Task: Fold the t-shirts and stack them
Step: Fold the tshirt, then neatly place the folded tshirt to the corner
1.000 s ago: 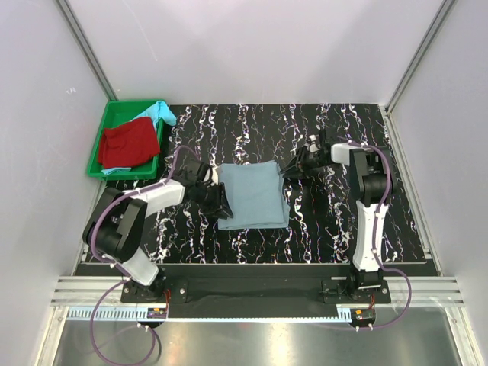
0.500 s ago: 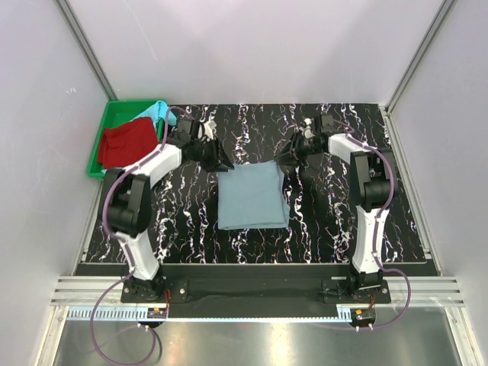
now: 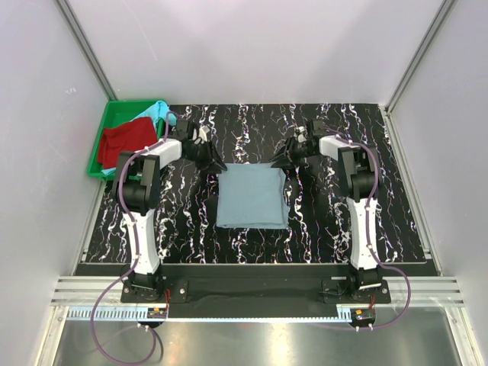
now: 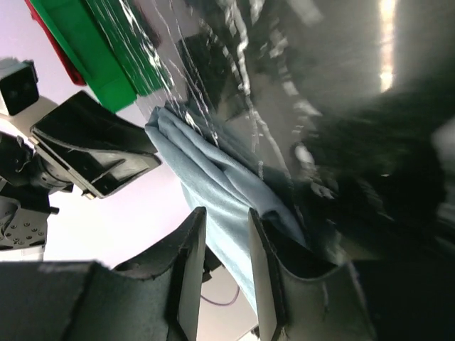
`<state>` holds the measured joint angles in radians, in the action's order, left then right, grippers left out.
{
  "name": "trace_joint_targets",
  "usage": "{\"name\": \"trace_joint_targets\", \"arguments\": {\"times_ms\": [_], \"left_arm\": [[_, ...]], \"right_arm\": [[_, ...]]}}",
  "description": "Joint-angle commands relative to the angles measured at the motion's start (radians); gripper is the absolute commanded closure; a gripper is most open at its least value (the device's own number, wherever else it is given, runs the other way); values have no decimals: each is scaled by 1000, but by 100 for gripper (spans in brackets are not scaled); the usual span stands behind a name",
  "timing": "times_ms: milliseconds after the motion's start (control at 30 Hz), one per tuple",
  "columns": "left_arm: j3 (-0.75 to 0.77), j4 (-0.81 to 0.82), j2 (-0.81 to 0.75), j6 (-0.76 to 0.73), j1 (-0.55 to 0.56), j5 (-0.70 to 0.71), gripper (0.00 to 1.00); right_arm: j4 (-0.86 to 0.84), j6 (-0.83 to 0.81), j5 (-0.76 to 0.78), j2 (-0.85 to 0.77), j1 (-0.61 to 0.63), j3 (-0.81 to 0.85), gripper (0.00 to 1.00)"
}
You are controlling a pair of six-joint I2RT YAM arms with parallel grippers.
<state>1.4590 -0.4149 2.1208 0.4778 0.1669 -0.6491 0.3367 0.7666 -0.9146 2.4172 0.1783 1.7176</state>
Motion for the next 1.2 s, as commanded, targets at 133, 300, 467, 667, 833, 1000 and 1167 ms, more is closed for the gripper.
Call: {"name": "trace_joint_targets", "arguments": {"times_ms": [133,300,467,667,833,1000,1167], "left_arm": [[-52,-54,-218,-54,-6,61,58],[-279,-58,-421,-54,3,98,53],[-526,-32,-567,-64,31,100,48],[-657,91,-573,-13,43,26,44],[-670,157,-507,-2,48,3,44],[-709,217,-472,38,65,-37,50],[-781,295,-482,107,111,-75,74]], "right_arm": [[231,-209,118,-105,-106,71,55],[403,-346,256,-271,-106,5,48],[400,-355,325,-475,-86,-248,36],[316,-261,333,-725,28,-564,33],[135,-47,327,-898,185,-824,32],[-10,103,355,-983,265,-972,33],[-103,224,413,-1072,274,-1128,34]]}}
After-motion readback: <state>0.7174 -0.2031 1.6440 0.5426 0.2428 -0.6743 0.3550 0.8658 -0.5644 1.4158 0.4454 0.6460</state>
